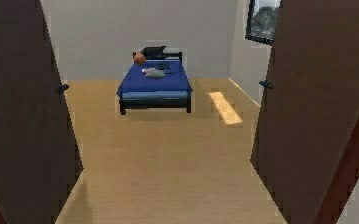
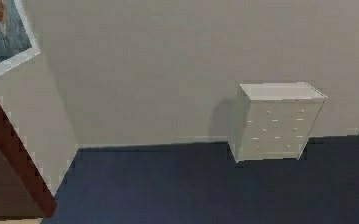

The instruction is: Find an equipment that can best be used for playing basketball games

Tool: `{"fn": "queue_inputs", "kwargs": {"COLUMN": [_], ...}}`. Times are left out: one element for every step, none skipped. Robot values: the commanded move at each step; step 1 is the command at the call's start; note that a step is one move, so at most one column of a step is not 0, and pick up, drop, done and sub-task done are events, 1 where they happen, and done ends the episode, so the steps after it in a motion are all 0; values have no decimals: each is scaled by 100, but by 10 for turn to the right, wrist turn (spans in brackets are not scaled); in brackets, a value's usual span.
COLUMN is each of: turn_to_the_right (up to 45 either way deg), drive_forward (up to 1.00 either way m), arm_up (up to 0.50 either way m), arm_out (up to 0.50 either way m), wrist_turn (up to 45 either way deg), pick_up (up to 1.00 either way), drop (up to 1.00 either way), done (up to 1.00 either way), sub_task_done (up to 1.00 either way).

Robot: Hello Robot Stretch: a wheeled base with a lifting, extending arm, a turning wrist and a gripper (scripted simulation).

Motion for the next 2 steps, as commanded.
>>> {"fn": "queue_inputs", "kwargs": {"turn_to_the_right": [-60, -30], "drive_forward": [0, 0], "arm_up": [0, 0], "arm_out": [0, 0], "wrist_turn": [0, 0], "pick_up": [0, 0], "drop": [0, 0], "done": [0, 0], "sub_task_done": [0, 0]}}
